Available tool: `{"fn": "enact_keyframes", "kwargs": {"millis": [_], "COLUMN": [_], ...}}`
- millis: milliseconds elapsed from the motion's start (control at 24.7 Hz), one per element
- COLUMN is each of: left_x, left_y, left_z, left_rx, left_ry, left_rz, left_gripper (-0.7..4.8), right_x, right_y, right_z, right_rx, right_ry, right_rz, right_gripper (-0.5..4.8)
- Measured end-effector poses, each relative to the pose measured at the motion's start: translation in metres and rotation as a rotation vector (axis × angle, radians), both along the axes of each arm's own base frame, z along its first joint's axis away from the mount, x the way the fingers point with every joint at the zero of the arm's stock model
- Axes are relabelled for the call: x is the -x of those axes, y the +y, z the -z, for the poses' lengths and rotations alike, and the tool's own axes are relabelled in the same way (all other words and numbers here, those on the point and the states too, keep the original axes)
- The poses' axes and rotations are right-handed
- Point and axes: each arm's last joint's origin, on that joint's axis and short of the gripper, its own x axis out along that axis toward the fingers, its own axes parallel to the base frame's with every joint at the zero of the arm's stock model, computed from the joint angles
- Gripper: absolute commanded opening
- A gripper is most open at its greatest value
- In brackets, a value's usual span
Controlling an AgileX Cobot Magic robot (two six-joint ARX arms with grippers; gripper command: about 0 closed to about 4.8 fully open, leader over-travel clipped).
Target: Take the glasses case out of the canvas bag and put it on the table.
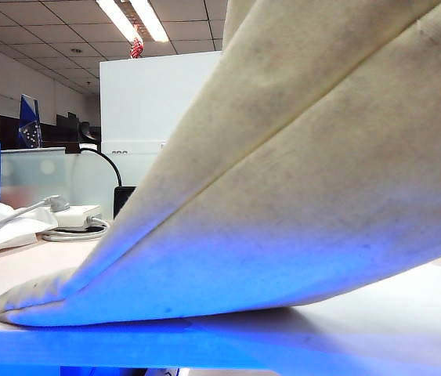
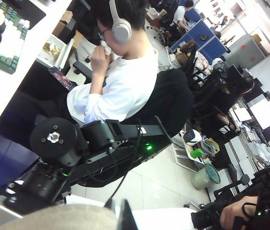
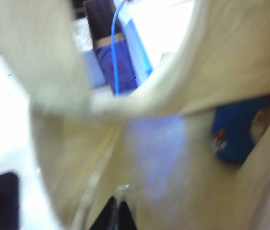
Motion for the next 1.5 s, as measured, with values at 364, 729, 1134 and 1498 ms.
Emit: {"fn": "enact_keyframes", "kwargs": {"millis": [364,729,1134,1498], "left_x": [0.010,0.017,0.016,0.014], "left_y": [0.009,0.015,0.015,0.013], "left_z": [-0.007,-0.005,-0.003,-0.007], "left_rx": [0.031,0.000,-0.014,0.015], "left_ry": [-0.002,0.057,0.037,0.006], "left_rz": [0.047,0.097,0.067,0.032], "left_gripper": [-0.06,-0.06,0.04,0.30], "right_x": [-0.056,-0.088,-0.059,-0.019], "right_y": [0.033,0.029,0.042,0.069], "right_z": [0.030,0.036,0.033,0.033], "right_rx": [0.077,0.316,0.203,0.232], "right_ry": [0.118,-0.090,0.064,0.006], "right_rz": [0.003,0.467,0.201,0.056], "right_gripper": [-0.01,-0.01,0.15,0.13]}}
